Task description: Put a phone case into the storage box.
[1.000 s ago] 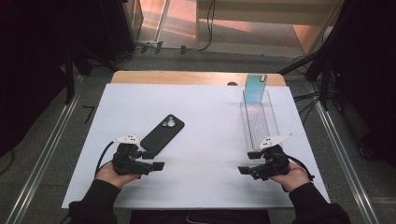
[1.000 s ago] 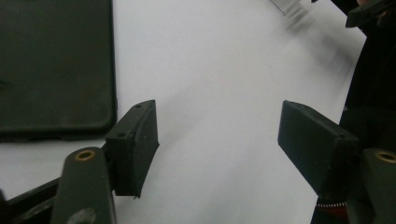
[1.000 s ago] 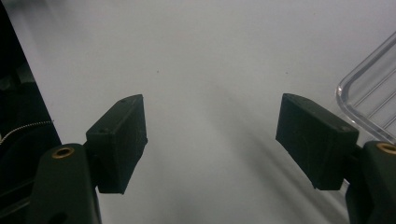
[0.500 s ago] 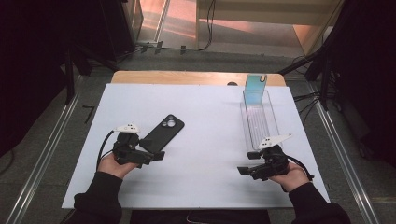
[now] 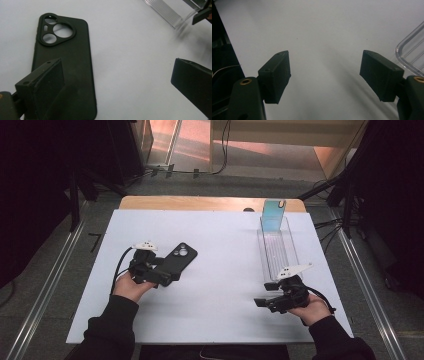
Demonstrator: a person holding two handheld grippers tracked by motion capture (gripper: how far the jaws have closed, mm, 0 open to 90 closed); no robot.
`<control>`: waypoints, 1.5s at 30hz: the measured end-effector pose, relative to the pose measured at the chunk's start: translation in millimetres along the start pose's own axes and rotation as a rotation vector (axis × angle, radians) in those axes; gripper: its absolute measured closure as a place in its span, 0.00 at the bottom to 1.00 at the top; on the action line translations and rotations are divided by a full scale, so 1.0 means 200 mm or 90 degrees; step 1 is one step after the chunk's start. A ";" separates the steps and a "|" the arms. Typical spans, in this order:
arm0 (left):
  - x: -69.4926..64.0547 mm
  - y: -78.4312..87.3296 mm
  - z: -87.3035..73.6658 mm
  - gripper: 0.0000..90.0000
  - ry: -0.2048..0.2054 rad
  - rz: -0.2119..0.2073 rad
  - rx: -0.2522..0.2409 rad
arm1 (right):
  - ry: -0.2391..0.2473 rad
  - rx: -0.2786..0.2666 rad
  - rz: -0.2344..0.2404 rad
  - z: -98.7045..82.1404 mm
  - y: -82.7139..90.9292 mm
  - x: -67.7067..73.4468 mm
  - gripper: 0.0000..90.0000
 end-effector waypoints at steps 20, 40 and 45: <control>0.15 -0.13 0.13 0.00 0.021 0.078 -0.031 | 0.003 -0.005 -0.006 0.00 0.01 -0.01 0.26; 0.19 -0.22 0.10 0.02 0.010 0.085 0.027 | 0.002 -0.003 -0.008 0.00 0.01 -0.01 0.26; 0.20 -0.25 0.06 0.02 0.009 0.093 0.050 | 0.003 -0.003 -0.007 0.00 0.01 -0.01 0.26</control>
Point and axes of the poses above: each handheld gripper's, and its own axes: y roughly backward along the jaws, z roughly out of its top, x roughly to its left, the point moved 2 cm from there along -y, roughly forward along the jaws, and after that the axes turned 9 degrees about -x, right-handed, at the moved point
